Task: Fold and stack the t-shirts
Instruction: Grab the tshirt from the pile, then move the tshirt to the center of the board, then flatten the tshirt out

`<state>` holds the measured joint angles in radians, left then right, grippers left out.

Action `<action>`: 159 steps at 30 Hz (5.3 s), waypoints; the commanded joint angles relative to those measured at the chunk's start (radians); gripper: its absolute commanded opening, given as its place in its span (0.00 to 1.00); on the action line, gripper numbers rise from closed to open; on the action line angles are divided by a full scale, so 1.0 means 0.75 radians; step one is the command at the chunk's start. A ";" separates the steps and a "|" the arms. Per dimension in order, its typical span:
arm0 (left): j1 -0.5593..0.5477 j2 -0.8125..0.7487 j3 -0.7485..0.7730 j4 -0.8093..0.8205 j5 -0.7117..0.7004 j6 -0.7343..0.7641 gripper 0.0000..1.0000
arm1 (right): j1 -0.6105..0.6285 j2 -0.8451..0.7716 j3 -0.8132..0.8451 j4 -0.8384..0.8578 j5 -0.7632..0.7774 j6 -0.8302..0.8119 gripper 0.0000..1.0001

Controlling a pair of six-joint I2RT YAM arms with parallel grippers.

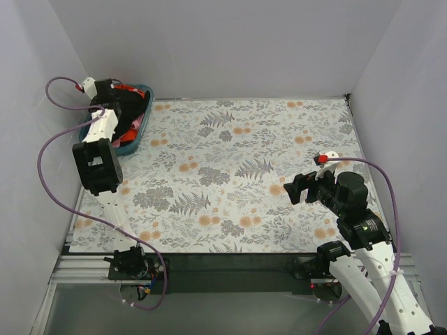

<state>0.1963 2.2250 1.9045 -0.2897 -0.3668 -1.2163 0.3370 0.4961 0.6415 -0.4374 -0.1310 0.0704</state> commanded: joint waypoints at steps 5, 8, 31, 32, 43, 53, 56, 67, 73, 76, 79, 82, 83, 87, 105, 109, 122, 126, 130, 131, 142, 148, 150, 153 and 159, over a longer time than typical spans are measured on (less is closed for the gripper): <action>-0.024 -0.428 -0.026 0.084 0.059 0.094 0.00 | 0.009 0.013 0.088 0.019 -0.052 -0.018 0.98; -0.086 -0.528 -0.015 0.114 0.062 0.192 0.00 | 0.009 0.009 0.110 0.017 -0.056 -0.020 0.98; -1.212 -1.181 -0.997 0.300 0.714 0.033 0.68 | 0.009 0.036 0.206 -0.026 0.093 -0.004 0.98; -1.227 -1.217 -1.042 0.304 0.724 -0.002 0.69 | 0.007 0.046 0.202 -0.030 0.091 0.006 0.98; -0.976 -1.202 -1.188 0.088 0.413 -0.227 0.73 | 0.007 0.467 0.145 -0.051 0.169 0.260 0.92; -0.595 -0.564 -0.854 0.122 0.407 -0.336 0.78 | -0.016 0.756 0.090 0.045 0.295 0.438 0.89; -0.540 -0.425 -0.742 0.118 0.391 -0.336 0.78 | -0.026 0.797 0.069 0.096 0.332 0.469 0.89; -0.511 -0.163 -0.531 0.114 0.366 -0.311 0.70 | -0.098 1.030 0.006 0.254 0.361 0.524 0.88; -0.511 -0.154 -0.561 0.137 0.362 -0.270 0.28 | -0.189 1.138 -0.057 0.364 0.283 0.548 0.71; -0.511 -0.203 -0.637 0.165 0.336 -0.242 0.00 | -0.263 1.181 -0.074 0.387 0.242 0.548 0.43; -0.511 -0.287 -0.749 0.168 0.317 -0.239 0.00 | -0.353 1.177 -0.086 0.377 0.216 0.567 0.07; -0.511 -0.452 -0.915 0.143 0.279 -0.294 0.00 | -0.453 1.094 -0.090 0.340 0.267 0.585 0.01; -0.511 -0.512 -0.958 0.104 0.252 -0.311 0.00 | -0.498 1.065 -0.074 0.301 0.301 0.589 0.01; -0.511 -0.849 -1.238 0.063 0.231 -0.362 0.00 | -0.601 0.918 0.006 0.174 0.444 0.612 0.01; -0.548 -0.926 -1.240 0.235 0.419 -0.338 0.73 | -0.075 0.815 0.192 0.250 0.388 0.240 0.80; -0.552 -0.658 -0.992 0.264 0.442 -0.362 0.72 | 0.054 0.844 0.176 0.250 0.308 0.172 0.79; -0.587 -0.126 -0.551 0.200 0.409 -0.327 0.66 | 0.264 0.989 0.104 0.252 0.267 0.131 0.79; -0.603 -0.097 -0.551 0.200 0.389 -0.317 0.49 | 0.275 0.999 0.077 0.256 0.277 0.129 0.79; -0.609 -0.117 -0.617 0.198 0.368 -0.311 0.00 | 0.275 1.034 0.031 0.246 0.301 0.162 0.79; -0.611 -0.136 -0.671 0.198 0.360 -0.309 0.00 | 0.275 1.044 0.022 0.242 0.306 0.174 0.79; -0.591 -1.045 -1.411 -0.112 0.080 -0.295 0.00 | 0.271 0.932 -0.052 -0.010 0.287 0.317 0.79; -0.526 -1.379 -1.562 -0.207 0.035 -0.231 0.00 | 0.220 0.930 -0.051 -0.100 0.349 0.338 0.79; -0.503 -1.351 -1.543 -0.233 0.035 -0.231 0.00 | 0.175 0.956 -0.064 -0.112 0.312 0.338 0.79; -0.489 -1.290 -1.476 -0.235 0.057 -0.235 0.00 | 0.058 0.985 -0.084 -0.102 0.214 0.334 0.78; -0.489 -1.314 -1.449 -0.352 0.097 -0.264 0.14 | -0.030 0.875 -0.066 -0.108 0.193 0.325 0.78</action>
<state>-0.1730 1.2938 0.7895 -0.4870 -0.2813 -1.4101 0.3222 1.2064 0.5915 -0.4870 0.0296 0.3119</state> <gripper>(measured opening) 0.106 0.777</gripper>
